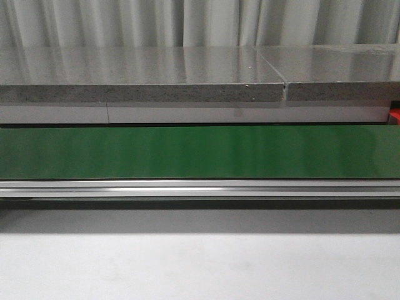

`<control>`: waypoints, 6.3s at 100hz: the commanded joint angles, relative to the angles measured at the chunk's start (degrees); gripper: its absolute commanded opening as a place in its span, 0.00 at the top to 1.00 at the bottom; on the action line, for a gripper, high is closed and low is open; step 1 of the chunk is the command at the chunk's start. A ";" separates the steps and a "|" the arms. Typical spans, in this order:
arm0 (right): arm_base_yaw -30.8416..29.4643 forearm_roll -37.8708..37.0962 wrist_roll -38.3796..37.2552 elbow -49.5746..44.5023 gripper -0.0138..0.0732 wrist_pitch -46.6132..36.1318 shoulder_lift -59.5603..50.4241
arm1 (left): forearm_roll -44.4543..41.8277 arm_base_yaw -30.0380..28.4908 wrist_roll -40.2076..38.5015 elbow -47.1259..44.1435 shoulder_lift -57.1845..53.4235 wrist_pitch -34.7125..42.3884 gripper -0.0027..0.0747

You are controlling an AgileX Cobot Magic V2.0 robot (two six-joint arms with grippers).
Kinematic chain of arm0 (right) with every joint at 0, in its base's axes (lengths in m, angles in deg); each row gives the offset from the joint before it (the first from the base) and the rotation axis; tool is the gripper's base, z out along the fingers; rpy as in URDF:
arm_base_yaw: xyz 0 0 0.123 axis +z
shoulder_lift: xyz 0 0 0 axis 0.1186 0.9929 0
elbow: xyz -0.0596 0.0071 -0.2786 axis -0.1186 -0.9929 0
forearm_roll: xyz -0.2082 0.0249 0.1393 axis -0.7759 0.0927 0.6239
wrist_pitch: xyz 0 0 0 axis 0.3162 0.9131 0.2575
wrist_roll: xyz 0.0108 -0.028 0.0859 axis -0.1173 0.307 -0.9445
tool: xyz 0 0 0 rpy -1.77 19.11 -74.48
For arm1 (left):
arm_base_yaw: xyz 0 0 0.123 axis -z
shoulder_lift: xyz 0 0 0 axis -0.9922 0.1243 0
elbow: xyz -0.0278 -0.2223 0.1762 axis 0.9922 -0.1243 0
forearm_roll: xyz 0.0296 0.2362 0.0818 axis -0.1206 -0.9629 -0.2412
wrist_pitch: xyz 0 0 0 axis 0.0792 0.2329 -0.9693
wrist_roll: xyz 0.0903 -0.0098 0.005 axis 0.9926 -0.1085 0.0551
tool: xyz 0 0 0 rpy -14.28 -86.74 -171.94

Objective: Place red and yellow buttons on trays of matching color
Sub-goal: 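Move the left gripper over the red buttons on the white table, then grasp a red mushroom button with the left gripper, then lower the red button onto the green conveyor and open the left gripper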

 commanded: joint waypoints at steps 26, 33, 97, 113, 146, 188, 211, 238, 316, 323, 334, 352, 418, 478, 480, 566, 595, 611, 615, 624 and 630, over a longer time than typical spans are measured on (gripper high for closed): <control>-0.09 -0.47 0.08 0.55 0.92 -4.57 -0.92 | 0.72 0.50 -2.06 1.93 0.68 2.50 0.11; -0.09 -0.47 0.08 0.55 0.92 -4.57 -0.92 | 0.29 0.38 -2.56 1.93 0.68 2.38 0.14; -0.09 -0.47 0.08 0.55 0.92 -4.57 -0.92 | -31.04 0.28 -42.11 1.93 12.11 -1.07 0.15; -0.09 -0.47 0.08 0.55 0.92 -4.57 -0.92 | -35.21 0.28 -46.59 1.93 16.30 -1.07 0.15; -0.09 -0.47 0.08 0.55 0.92 -4.57 -0.92 | -37.50 -6.84 -49.97 1.93 23.23 0.75 0.15; -0.09 -0.47 0.08 0.55 0.92 -4.57 -0.92 | -36.03 -17.76 -49.60 1.93 33.48 5.14 0.15; -0.09 -0.47 0.08 0.55 0.92 -4.57 -0.92 | -35.91 -20.86 -49.57 1.93 40.25 8.45 0.15; -0.09 -0.47 0.08 0.55 0.92 -4.57 -0.92 | -35.91 -24.73 -49.08 1.93 47.17 12.38 0.15; -0.09 -0.47 0.08 0.55 0.92 -4.57 -0.92 | -37.50 -25.27 -47.86 2.04 53.31 18.00 0.51; -0.09 -0.47 0.08 0.55 0.92 -4.57 -0.92 | -38.09 -25.27 -47.86 2.04 53.20 18.00 0.62; -0.09 -0.47 0.08 0.55 0.92 -4.57 -0.92 | -38.33 -25.27 -47.86 2.04 52.63 18.00 0.78; -0.09 -0.47 0.08 0.55 0.92 -4.57 -0.92 | -38.33 -23.58 -47.73 2.04 47.62 16.91 0.97; -0.09 -0.47 0.08 0.55 0.92 -4.57 -0.92 | -29.42 -11.89 -29.13 16.31 32.14 5.24 0.99; -0.09 -0.47 0.08 0.55 0.92 -4.57 -0.92 | -12.11 -10.56 -10.35 24.15 50.73 5.01 0.99; -0.09 -0.47 0.08 0.55 0.92 -4.57 -0.92 | -12.11 -10.37 -10.35 24.15 51.18 5.13 0.99; -0.09 -0.47 0.08 0.55 0.92 -4.57 -0.92 | -11.73 -6.36 -5.82 24.15 54.61 10.48 0.11; -0.09 -0.47 0.08 0.55 0.92 -4.57 -0.92 | -11.73 -6.14 -5.93 24.20 49.71 14.08 0.11; -0.09 -0.47 0.08 0.55 0.92 -4.57 -0.92 | -11.69 -6.39 -6.52 24.20 43.23 15.74 0.11; -0.09 -0.47 0.08 0.55 0.92 -4.57 -0.92 | -11.69 -6.53 -6.52 24.20 41.81 15.74 0.11; -0.09 -0.47 0.08 0.55 0.92 -4.57 -0.92 | -11.69 -6.53 -6.52 24.20 38.61 15.30 0.11; -0.09 -0.47 0.08 0.55 0.92 -4.57 -0.92 | -11.69 -6.53 -6.52 23.98 36.80 14.35 0.11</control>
